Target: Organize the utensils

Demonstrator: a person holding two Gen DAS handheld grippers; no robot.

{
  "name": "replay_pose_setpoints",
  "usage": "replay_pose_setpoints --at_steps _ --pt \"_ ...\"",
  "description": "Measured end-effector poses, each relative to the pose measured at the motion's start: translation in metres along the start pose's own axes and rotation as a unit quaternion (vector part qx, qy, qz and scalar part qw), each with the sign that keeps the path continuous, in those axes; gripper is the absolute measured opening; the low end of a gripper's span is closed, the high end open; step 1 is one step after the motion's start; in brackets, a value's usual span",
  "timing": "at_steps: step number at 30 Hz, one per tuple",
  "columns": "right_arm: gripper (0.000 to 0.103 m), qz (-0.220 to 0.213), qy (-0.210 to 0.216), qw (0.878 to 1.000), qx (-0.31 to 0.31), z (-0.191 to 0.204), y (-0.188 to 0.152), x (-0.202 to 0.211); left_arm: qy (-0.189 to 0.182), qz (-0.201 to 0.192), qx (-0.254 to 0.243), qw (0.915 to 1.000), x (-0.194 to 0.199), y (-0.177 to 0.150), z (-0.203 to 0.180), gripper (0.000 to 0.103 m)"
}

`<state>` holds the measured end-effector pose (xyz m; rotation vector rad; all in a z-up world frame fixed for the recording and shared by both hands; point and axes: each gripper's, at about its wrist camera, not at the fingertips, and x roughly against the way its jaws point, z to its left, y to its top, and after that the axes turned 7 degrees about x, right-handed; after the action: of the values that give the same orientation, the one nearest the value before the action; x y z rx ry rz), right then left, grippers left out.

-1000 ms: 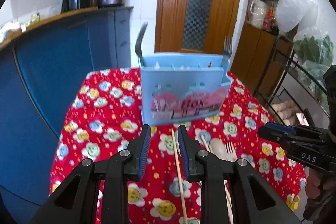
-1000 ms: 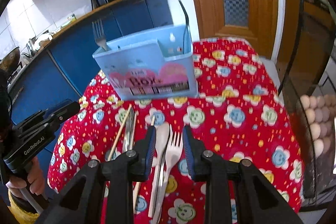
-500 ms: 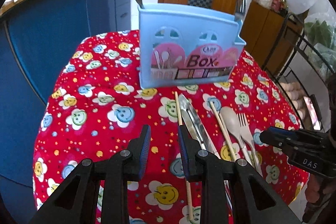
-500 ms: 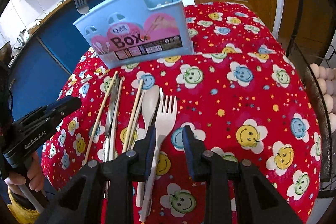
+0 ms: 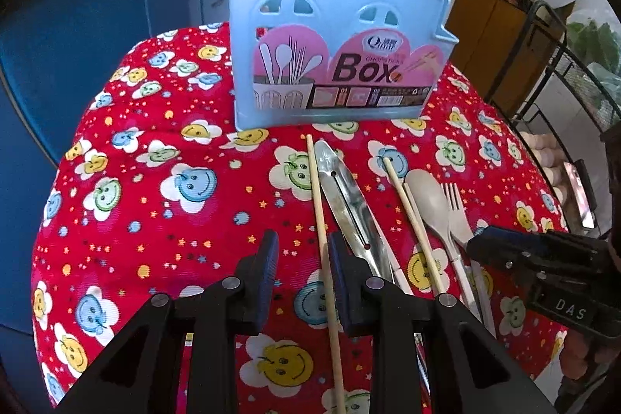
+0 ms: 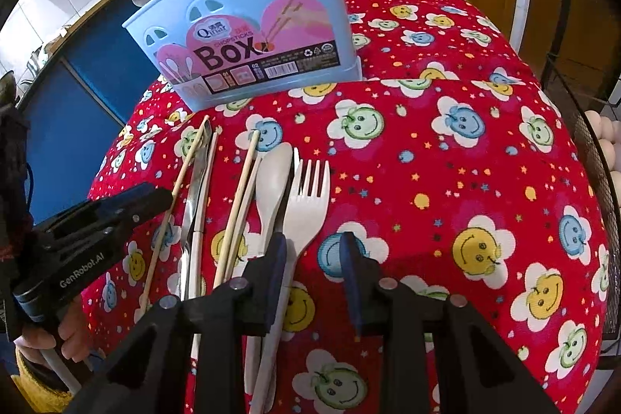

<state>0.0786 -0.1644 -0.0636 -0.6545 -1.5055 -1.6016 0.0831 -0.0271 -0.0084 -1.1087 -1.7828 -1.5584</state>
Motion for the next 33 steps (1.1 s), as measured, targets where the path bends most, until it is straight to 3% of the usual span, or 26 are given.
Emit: replay_pose_setpoints --at_steps 18,33 --pt "0.036 0.017 0.01 1.0 0.01 -0.006 0.022 -0.017 -0.004 0.026 0.005 0.9996 -0.024 0.019 0.002 0.027" --pt "0.029 0.005 0.021 1.0 0.023 -0.013 0.031 -0.023 -0.001 0.049 -0.011 0.9988 -0.041 0.039 -0.005 0.027"
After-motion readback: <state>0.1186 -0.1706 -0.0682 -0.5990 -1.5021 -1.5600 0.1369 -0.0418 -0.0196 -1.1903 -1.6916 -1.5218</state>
